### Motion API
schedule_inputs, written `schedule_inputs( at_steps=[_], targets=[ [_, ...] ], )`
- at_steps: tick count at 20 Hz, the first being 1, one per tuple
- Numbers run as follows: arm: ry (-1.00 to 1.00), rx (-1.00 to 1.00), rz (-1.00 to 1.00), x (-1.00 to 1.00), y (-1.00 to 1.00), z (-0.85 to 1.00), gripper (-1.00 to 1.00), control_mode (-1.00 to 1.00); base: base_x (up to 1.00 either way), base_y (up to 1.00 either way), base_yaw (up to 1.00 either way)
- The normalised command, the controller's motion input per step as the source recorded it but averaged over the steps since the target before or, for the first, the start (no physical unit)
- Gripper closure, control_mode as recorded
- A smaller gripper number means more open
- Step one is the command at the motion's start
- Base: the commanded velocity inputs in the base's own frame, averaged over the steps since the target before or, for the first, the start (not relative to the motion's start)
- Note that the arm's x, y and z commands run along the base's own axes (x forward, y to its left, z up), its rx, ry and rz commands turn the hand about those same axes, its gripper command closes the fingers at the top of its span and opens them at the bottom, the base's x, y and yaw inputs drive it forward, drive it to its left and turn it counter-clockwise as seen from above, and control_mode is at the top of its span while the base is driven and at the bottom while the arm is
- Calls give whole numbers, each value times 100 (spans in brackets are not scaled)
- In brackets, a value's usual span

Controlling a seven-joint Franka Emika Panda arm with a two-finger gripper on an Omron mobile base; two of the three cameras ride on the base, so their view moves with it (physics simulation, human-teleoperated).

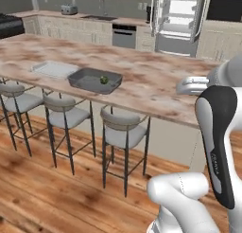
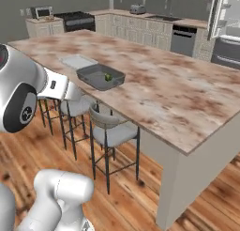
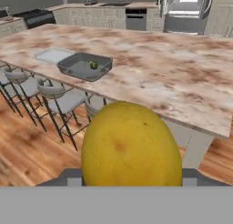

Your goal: Place the cold items (lemon and broccoli) from the fridge in one tupperware on the dining counter. Place the warm items (kebab skewer and hot dog) in the stove area in another tupperware.

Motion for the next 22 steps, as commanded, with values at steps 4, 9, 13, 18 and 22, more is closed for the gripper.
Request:
schedule_inputs(
  at_steps=[4, 9, 13, 18, 22],
  targets=[
    [0, 0, 0, 0, 0, 0, 100, 100, 40, 100, -39],
    [0, 0, 0, 0, 0, 0, 100, 100, 48, 100, -42],
    [0, 0, 0, 0, 0, 0, 100, 100, 48, 100, -43],
    [0, 0, 0, 0, 0, 0, 100, 100, 45, 100, -41],
    [0, 0, 0, 0, 0, 0, 100, 100, 58, 100, -43]
  ],
)
